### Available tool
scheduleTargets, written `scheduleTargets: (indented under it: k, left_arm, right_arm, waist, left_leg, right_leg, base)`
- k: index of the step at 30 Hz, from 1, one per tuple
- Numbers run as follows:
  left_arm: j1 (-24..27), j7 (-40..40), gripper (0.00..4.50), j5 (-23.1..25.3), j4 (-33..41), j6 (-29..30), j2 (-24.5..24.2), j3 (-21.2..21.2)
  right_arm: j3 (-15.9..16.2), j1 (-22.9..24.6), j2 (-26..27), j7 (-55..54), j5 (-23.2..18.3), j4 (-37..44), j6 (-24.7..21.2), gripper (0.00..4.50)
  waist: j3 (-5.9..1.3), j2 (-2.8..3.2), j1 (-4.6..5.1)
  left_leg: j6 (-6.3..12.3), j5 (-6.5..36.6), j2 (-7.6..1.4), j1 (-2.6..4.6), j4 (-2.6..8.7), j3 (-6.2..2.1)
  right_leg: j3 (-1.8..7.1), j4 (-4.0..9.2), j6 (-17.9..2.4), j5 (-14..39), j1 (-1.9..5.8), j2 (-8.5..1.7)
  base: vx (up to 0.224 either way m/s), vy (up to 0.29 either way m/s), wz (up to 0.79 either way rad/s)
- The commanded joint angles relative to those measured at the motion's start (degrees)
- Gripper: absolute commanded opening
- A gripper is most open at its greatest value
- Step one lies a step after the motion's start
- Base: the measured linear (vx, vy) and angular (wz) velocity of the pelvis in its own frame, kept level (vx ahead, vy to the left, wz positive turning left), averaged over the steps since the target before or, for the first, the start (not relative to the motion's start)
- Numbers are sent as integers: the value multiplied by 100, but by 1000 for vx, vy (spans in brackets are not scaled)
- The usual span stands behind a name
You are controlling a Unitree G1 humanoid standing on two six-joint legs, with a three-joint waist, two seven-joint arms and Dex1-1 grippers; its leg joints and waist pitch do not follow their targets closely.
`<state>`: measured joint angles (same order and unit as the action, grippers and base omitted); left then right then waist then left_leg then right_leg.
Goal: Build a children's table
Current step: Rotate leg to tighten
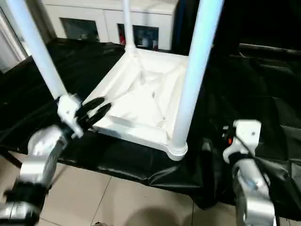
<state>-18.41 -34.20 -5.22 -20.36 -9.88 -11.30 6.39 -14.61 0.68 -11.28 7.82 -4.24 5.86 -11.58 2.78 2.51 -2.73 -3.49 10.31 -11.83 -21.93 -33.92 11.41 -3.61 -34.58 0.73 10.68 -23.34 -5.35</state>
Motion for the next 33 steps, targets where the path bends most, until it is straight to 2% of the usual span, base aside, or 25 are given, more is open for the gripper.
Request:
scheduleTargets:
  k: [1, 2, 3, 4, 6, 8, 9, 11, 12, 13, 14, 15, 17, 19, 20, 21, 23, 24, 26, 27, 29, 30, 31, 32, 33]
  left_arm:
    - [288, 749, 164, 262, 526, 43, 215, 199]
    - [352, 923, 164, 244, 642, 72, 285, 200]
    - [502, 986, 164, 96, 882, 150, 370, 137]
    - [525, 993, 164, 73, 919, 161, 382, 126]
    - [781, 1022, 164, -2, 1248, 168, 459, -5]
    - [1018, 1023, 164, 33, 1496, 148, 500, -108]
    - [1278, 1089, 164, 42, 1703, 227, 574, -72]
    - [1480, 1133, 164, -10, 1849, 380, 676, -18]
    - [1523, 1129, 164, -17, 1873, 420, 692, -27]
    - [1677, 1149, 164, -14, 2052, 535, 736, -138]
    - [1752, 1175, 164, -44, 2152, 595, 763, -183]
    - [1752, 1175, 164, -44, 2152, 595, 763, -183]
    - [1946, 1522, 164, 158, 2325, 784, 803, -236]
    - [2064, 1656, 164, 406, 2448, 760, 775, -352]
    - [2123, 1684, 164, 471, 2533, 751, 794, -401]
    - [2145, 1718, 164, 489, 2583, 778, 832, -405]
    - [2177, 2076, 164, 290, 2698, 1015, 1069, -110]
    - [2216, 2152, 164, 283, 2722, 1015, 1091, -51]
    - [2308, 2222, 164, 285, 2766, 952, 1099, 14]
    - [2317, 2235, 164, 282, 2773, 947, 1097, 16]
    - [2404, 2506, 164, 124, 2836, 793, 1151, 222]
    - [2411, 2584, 164, 100, 2850, 749, 1163, 292]
    - [2418, 2600, 164, 104, 2862, 741, 1163, 310]
    - [2377, 2621, 164, 176, 2874, 789, 1094, 358]
    - [2377, 2647, 164, 223, 2870, 805, 1079, 364]
  right_arm:
    - [-74, 52, 88, -466, 157, 210, -258, 388]
    - [-76, 47, 93, -534, 143, 195, -385, 388]
    - [-91, 58, 139, -534, 11, 237, -434, 388]
    - [-94, 60, 148, -532, -9, 246, -437, 388]
    - [-49, 120, 153, -506, 4, 385, -424, 388]
    - [0, 217, 128, -504, 120, 559, -440, 388]
    - [27, 390, 190, -479, 165, 654, -427, 388]
    - [89, 553, 225, -466, 207, 771, -367, 388]
    - [94, 588, 229, -456, 197, 810, -353, 388]
    - [99, 675, 199, -456, 182, 946, -366, 388]
    - [113, 710, 177, -463, 193, 988, -363, 388]
    - [113, 710, 177, -463, 193, 988, -363, 388]
    - [85, 708, 121, -412, 109, 970, -395, 388]
    - [37, 657, 66, -345, 31, 949, -407, 388]
    - [7, 605, 25, -314, 9, 910, -422, 388]
    - [-17, 566, 1, -294, 15, 871, -426, 388]
    - [-116, 363, -131, -156, -74, 646, -357, 388]
    - [-129, 296, -193, -68, -143, 583, -308, 388]
    - [-133, 184, -293, 153, -311, 499, -227, 388]
    - [-133, 172, -303, 178, -330, 490, -221, 388]
    - [-125, -9, -424, 818, -842, 427, -239, 388]
    - [-98, -30, -471, 1020, -968, 444, -268, 388]
    - [-86, -32, -492, 1100, -1016, 451, -290, 388]
    - [9, -79, -568, 1435, -1217, 465, -477, 388]
    - [38, -72, -588, 1503, -1241, 462, -489, 388]
  waist:
    - [-292, -109, 51]
    - [-307, -88, 72]
    - [-334, -21, 122]
    - [-329, -109, 104]
    - [-332, -213, 42]
    - [-387, -330, -103]
    - [-353, -249, -220]
    - [-295, -292, -131]
    - [-282, -256, -85]
    - [-236, -147, -10]
    - [-227, 39, 222]
    - [-307, 67, 336]
    - [-244, 101, 432]
    - [-299, 19, 426]
    - [-313, -89, 396]
    - [-324, -181, 454]
    - [-224, -90, 487]
    - [-211, -70, 475]
    - [-241, -146, 468]
    - [-285, -332, 439]
    - [-234, -580, 270]
    - [-193, -523, 243]
    - [-120, -474, 281]
    - [-127, -451, 397]
    - [-117, -437, 467]
  left_leg:
    - [55, 1722, -123, 74, 464, -88]
    - [59, 1724, -117, 94, 459, -92]
    - [-138, 1833, -130, 301, 306, 78]
    - [-190, 1969, -71, 304, 254, 110]
    - [-146, 2200, 36, 239, 54, 227]
    - [365, 1801, 183, -38, -296, 20]
    - [559, 1353, 237, -285, -693, -391]
    - [480, 1181, 399, -341, -663, -641]
    - [527, 1173, 473, -210, -528, -635]
    - [887, 1311, 516, 117, -68, -609]
    - [1842, 1125, 281, 276, 407, -862]
    - [2240, 1036, 151, 361, 441, -873]
    - [2238, -7, -88, 233, 514, -906]
    - [1597, -308, -181, 292, 472, -1110]
    - [494, 459, -361, 270, 614, -1174]
    - [107, 923, -424, 275, 574, -1193]
    - [-1023, 3194, -524, 127, 956, -1238]
    - [-1181, 3677, -479, 96, 1028, -1223]
    - [-1125, 4163, -263, 115, 959, -1142]
    - [-906, 3868, 9, 68, 677, -972]
    - [264, 1551, 46, -104, -94, -823]
    - [376, 1168, 11, -92, -192, -866]
    - [348, 1275, -69, -134, 60, -904]
    - [8, 2657, -218, -55, 385, -918]
    - [-240, 3319, -223, -61, 474, -951]
  right_leg:
    - [200, 552, -597, 2234, 193, -204]
    - [203, 562, -556, 2242, 187, -203]
    - [355, 678, -447, 2357, -27, -79]
    - [398, 655, -415, 2481, -43, -96]
    - [825, 690, -253, 2983, -102, -42]
    - [1517, 781, -223, 3212, 262, -374]
    - [2150, 920, -436, 3165, 428, -679]
    - [2248, 856, -715, 2322, 428, -247]
    - [2200, 883, -657, 2320, 329, -32]
    - [1957, 866, -258, 2581, 73, 441]
    - [1012, 228, -371, 1772, -215, 705]
    - [699, -24, -478, 1679, -261, 616]
    - [65, -583, -454, 842, -246, 306]
    - [75, -340, -416, 493, 28, 85]
    - [216, -189, -565, 368, 208, -83]
    - [289, -108, -765, 182, 267, -233]
    - [119, -411, -209, 748, 296, 25]
    - [96, -475, -29, 791, 296, 72]
    - [130, -290, 103, 667, 293, -30]
    - [302, 95, -10, 889, 338, -346]
    - [708, 667, -513, 1972, 446, -1322]
    - [677, 700, -659, 2180, 440, -1353]
    - [411, 652, -801, 2819, 477, -994]
    - [200, 457, -727, 3001, 369, -467]
    - [179, 360, -650, 2850, 347, -377]
  base:
    - [0, 0, 0]
    - [0, 0, 0]
    - [0, 0, 0]
    - [0, 0, 0]
    - [-12, 20, -30]
    - [10, 83, -52]
    - [20, 115, -54]
    - [35, 225, -63]
    - [34, 257, -66]
    - [2, 303, -58]
    - [-19, 311, -29]
    - [-19, 311, -29]
    - [-46, 270, 0]
    - [-62, 238, -2]
    - [-84, 172, -12]
    - [-84, 172, -12]
    - [-112, 119, 7]
    - [-117, 98, 10]
    - [-101, -7, 7]
    - [-98, -37, 2]
    - [-95, -79, -12]
    - [-91, -76, -14]
    - [-71, -27, -23]
    - [-74, -1, -23]
    - [-74, -1, -23]
